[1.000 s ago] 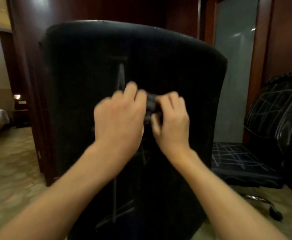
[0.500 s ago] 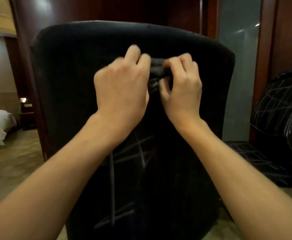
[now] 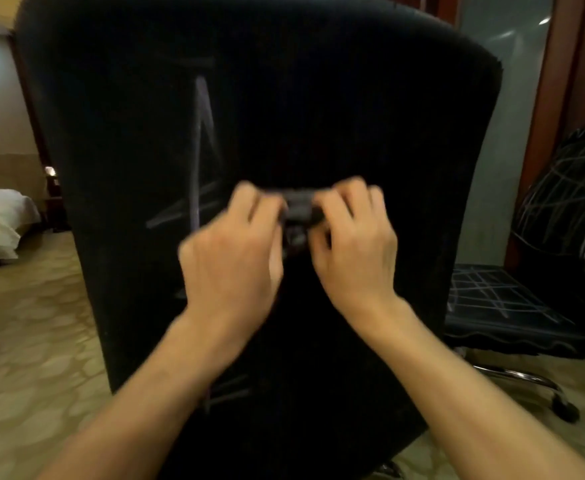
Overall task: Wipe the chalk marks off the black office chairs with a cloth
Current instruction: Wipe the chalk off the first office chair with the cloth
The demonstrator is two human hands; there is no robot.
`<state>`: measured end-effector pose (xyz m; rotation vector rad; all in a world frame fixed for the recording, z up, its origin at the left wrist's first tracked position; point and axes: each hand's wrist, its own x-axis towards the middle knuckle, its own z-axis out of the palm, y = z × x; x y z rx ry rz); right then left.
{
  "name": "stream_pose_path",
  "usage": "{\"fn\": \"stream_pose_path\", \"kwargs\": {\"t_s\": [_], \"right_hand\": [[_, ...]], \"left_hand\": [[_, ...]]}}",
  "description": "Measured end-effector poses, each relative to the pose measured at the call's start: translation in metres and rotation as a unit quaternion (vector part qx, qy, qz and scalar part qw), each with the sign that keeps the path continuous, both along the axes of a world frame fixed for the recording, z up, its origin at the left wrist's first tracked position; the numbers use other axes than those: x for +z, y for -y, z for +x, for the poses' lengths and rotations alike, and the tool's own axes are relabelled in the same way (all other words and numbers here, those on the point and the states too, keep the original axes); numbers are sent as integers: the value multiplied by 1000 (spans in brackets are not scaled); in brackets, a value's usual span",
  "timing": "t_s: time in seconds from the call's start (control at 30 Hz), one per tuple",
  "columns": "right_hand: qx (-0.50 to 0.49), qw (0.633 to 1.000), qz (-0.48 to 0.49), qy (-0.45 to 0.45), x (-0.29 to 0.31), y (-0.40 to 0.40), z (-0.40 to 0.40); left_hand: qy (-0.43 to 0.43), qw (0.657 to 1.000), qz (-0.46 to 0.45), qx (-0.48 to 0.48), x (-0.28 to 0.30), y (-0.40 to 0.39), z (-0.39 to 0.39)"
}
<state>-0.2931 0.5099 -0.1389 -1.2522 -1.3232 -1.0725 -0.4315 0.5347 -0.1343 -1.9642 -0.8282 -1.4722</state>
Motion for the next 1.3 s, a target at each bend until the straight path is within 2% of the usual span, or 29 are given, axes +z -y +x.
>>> {"fn": "stream_pose_path", "kwargs": {"t_s": [0.07,0.13,0.23,0.33,0.43,0.5,0.6,0.67,0.73,0.8,0.93,1.03,1.1,1.2,1.3], "right_hand": [[-10,999,32,-9,29,-2,-5],[-10,1000,29,-4,28,-5,-7],[6,1000,5,2,-20,-8,-3],[25,999,-27,-2,-80,-7,0],[33,997,-66,-2,-110,-3,1],[44,997,-67,3,-99,1,3],[41,999,-26,4,-42,3,1],[27,1000,-1,-8,-8,2,-4],[19,1000,6,-11,-2,-1,-7],[23,1000,-13,-6,-28,-2,-8],[29,996,-83,7,-119,3,-11],[33,989,-140,26,-146,11,-13],[43,991,-119,29,-121,12,-16],[44,999,-19,25,-48,8,-27],[21,999,29,21,-8,0,-36]], "left_hand": [[27,1000,7,-6,29,5,1],[39,999,-8,-4,31,7,2],[22,998,-50,6,-16,4,3],[-6,994,-107,-23,-78,-2,1],[-18,989,-137,-47,-109,-3,-3],[-21,993,-104,-42,-100,-2,-3],[12,999,-38,-18,-45,0,-1],[37,999,-28,-8,-10,3,0],[53,998,-39,-7,-1,6,0],[48,996,-72,-3,-22,9,-2],[-23,989,-145,-26,-115,9,-12],[-60,982,-174,-43,-148,7,-24],[-48,989,-136,-25,-125,6,-27],[26,998,-59,7,-54,6,-27],[52,997,-52,8,-11,4,-30]]}}
